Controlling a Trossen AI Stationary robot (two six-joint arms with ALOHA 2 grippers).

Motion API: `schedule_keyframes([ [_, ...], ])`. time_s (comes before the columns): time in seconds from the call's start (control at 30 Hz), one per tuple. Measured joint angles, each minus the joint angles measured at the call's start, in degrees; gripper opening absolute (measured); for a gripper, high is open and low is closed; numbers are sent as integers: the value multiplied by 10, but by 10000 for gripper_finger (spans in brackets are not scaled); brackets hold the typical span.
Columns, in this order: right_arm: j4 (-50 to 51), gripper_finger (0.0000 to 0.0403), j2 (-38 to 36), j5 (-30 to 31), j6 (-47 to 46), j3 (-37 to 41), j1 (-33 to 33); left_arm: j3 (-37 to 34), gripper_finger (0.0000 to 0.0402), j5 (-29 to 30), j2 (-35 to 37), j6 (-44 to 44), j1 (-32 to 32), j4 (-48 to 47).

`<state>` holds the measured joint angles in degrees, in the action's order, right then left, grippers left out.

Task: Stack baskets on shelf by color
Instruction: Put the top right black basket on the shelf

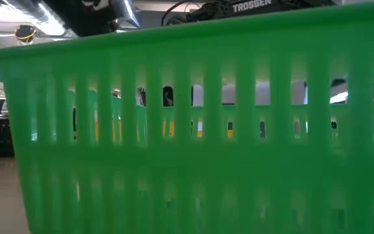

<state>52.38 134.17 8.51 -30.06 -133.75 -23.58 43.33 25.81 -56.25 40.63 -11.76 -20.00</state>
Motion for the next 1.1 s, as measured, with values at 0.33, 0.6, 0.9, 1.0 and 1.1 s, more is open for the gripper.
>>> schedule_keyframes([
  [0.33,-3,0,0,-2,19,0,2,0,80,14,-58,35,-38,69],
  [0.6,-3,0,0,-2,21,0,2,0,80,69,-54,-79,-73,190],
  [0.9,-3,0,0,-2,23,0,2,0,80,39,-74,-90,-131,198],
  [1.0,-3,0,0,-2,23,0,2,0,80,15,-80,-90,-146,201],
  [1.1,-3,0,0,-2,30,0,3,0,80,15,-89,-90,-156,208],
])
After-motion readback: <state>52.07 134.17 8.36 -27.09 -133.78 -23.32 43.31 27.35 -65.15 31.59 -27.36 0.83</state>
